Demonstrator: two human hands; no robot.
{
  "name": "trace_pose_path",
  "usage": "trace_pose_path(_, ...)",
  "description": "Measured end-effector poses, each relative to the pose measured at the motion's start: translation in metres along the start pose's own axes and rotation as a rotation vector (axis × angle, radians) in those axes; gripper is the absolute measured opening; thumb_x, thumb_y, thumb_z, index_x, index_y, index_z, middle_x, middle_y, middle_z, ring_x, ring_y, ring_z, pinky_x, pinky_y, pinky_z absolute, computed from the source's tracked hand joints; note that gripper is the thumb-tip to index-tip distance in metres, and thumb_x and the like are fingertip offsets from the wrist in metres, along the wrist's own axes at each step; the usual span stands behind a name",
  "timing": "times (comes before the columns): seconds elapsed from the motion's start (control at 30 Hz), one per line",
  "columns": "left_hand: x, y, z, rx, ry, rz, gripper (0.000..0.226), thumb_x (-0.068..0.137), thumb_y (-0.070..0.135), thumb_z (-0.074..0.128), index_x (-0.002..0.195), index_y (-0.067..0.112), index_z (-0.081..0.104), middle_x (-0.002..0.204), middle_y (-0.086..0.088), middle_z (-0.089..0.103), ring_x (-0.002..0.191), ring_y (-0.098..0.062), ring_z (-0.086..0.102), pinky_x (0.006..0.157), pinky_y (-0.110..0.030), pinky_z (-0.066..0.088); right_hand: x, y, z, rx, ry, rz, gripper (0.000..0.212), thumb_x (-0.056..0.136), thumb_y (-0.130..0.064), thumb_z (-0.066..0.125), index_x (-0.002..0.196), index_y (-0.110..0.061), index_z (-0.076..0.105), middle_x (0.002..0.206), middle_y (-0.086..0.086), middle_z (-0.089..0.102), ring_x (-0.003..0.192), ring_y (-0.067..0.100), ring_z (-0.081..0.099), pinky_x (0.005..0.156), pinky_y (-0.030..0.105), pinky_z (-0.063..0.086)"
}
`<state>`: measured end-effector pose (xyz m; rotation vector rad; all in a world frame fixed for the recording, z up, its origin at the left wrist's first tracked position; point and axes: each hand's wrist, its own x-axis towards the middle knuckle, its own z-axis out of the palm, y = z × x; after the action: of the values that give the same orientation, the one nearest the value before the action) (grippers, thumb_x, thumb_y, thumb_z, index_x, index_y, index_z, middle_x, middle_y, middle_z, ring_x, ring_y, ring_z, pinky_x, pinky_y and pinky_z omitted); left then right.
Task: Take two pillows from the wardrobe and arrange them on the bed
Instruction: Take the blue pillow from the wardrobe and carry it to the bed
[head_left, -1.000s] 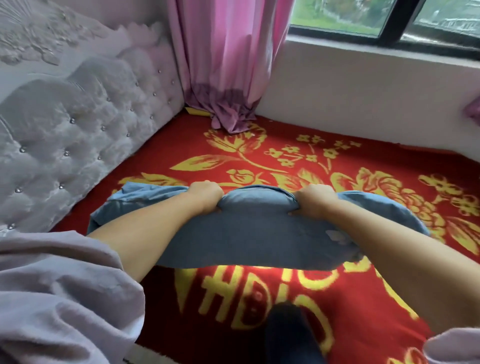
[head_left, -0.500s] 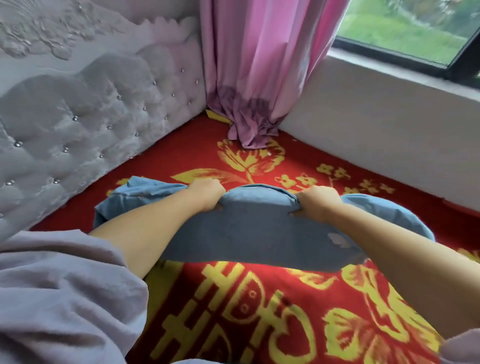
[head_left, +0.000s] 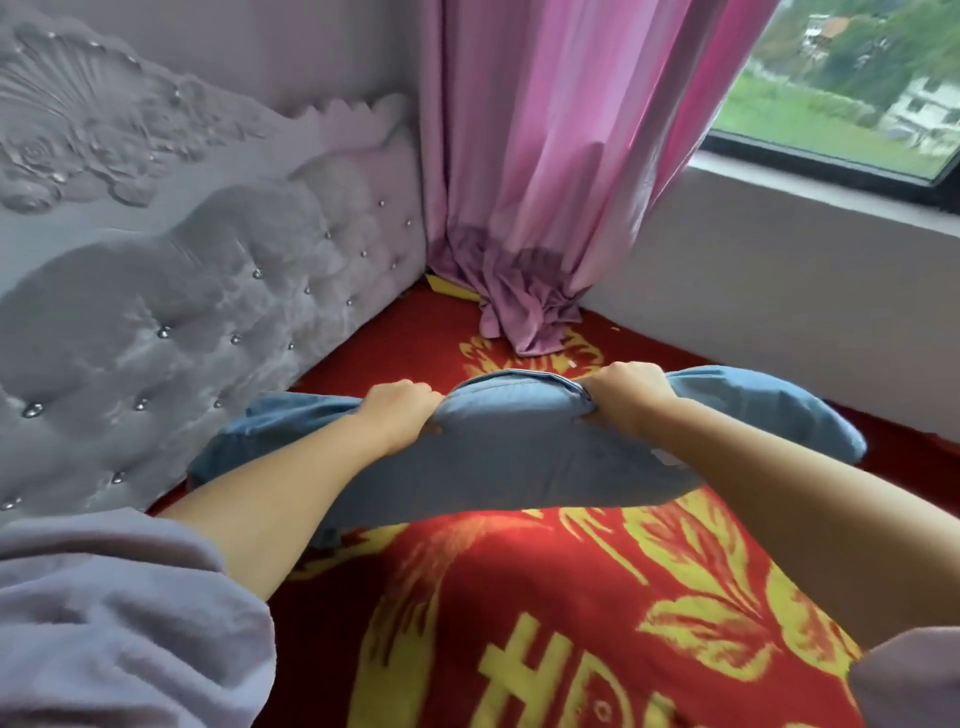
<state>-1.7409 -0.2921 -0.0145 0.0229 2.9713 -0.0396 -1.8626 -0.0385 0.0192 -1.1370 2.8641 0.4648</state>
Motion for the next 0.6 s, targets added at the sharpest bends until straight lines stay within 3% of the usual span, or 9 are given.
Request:
trace_pose_path(0.2, 0.018, -0.055, -0.005, 0.095, 0.011, -0.008, 0.026, 0.094, 0.035, 0.05, 0.114, 0.021, 0.057, 0.112, -0.003, 0.061, 0.107, -0.026, 0.056, 0.076, -0.04, 0.047, 0.043, -0.023, -0.017, -0.007, 0.008, -0.009, 0.034, 0.081, -0.056, 0.058, 0.096, -0.026, 0.063, 0.103, 0.001, 0.07, 0.095, 0.027, 0.066, 0.063, 0.03, 0.037)
trace_pose_path(0.4, 0.052, -0.03, -0.002, 0.028, 0.004, -0.02, 0.029, 0.094, 0.038, 0.051, 0.115, 0.019, 0.058, 0.115, -0.004, 0.061, 0.108, -0.028, 0.058, 0.077, -0.04, 0.047, 0.055, 0.012, -0.008, 0.001, -0.057, 0.013, 0.03, 0.084, -0.05, 0.056, 0.104, -0.029, 0.063, 0.108, -0.001, 0.069, 0.099, 0.026, 0.065, 0.067, 0.03, 0.04)
trace_pose_path(0.6, 0.111, -0.012, 0.001, -0.023, -0.06, -0.118, 0.03, 0.093, 0.04, 0.052, 0.108, 0.015, 0.061, 0.113, -0.006, 0.063, 0.106, -0.029, 0.06, 0.073, -0.036, 0.044, 0.12, 0.066, 0.005, -0.104, -0.093, -0.105, 0.034, 0.087, -0.052, 0.052, 0.109, -0.028, 0.063, 0.111, -0.002, 0.068, 0.102, 0.025, 0.064, 0.068, 0.03, 0.042)
